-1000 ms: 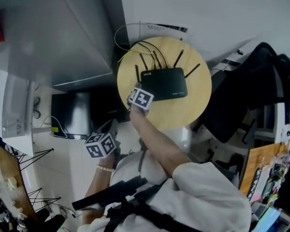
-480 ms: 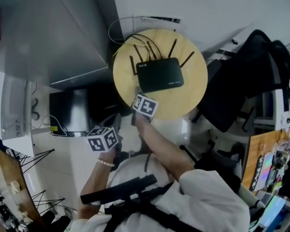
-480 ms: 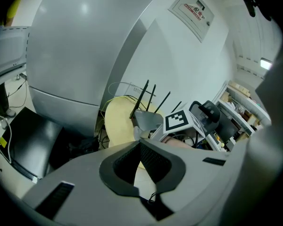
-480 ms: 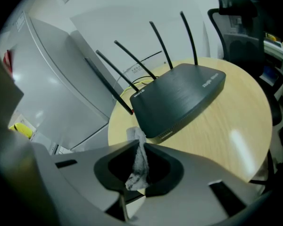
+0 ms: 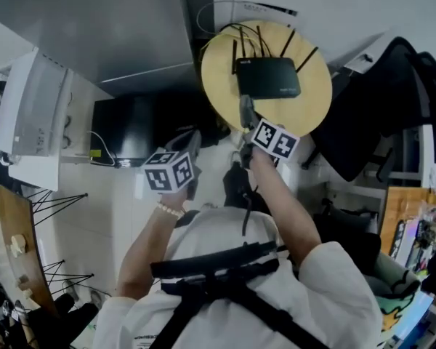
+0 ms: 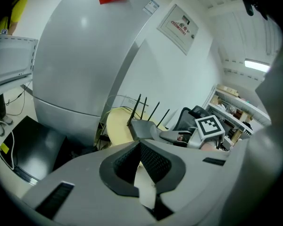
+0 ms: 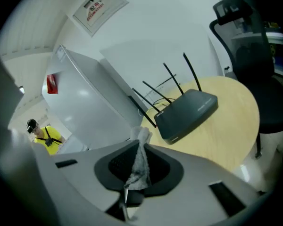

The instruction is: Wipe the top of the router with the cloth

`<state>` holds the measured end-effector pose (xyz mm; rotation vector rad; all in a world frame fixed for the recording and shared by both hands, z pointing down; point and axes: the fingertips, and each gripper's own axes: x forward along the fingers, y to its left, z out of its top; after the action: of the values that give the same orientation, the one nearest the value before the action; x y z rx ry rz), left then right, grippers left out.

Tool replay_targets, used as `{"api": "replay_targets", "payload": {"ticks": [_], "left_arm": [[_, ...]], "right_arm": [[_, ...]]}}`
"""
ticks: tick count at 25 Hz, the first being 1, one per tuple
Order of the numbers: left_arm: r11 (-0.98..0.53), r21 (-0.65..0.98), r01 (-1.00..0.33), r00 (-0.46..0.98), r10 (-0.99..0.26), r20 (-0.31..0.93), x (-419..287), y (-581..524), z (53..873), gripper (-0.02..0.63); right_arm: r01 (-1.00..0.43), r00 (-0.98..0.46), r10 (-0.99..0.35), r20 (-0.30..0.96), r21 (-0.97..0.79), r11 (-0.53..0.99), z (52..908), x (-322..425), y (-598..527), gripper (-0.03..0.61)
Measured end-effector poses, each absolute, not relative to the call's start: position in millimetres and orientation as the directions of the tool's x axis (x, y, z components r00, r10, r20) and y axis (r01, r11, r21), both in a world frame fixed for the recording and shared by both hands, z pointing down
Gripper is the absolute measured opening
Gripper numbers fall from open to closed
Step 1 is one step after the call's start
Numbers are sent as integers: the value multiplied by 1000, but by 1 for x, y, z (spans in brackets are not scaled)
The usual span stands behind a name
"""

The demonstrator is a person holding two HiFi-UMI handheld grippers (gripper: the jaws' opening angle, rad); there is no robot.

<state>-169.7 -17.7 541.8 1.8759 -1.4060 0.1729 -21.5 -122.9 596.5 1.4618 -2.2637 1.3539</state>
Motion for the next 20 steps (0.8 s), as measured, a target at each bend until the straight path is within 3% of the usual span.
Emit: {"api": "replay_targets", "payload": {"ticks": [7, 20], "left_arm": [[-226, 442, -868, 426, -796, 430, -161, 34, 500, -5], [-375, 436, -818, 536, -771, 343, -117, 108, 458, -5]], "right_arm": [[-830, -506, -742, 441, -484, 278, 524, 3, -29, 37], [-868, -429, -841, 331, -408, 282, 455, 44, 96, 34]]}}
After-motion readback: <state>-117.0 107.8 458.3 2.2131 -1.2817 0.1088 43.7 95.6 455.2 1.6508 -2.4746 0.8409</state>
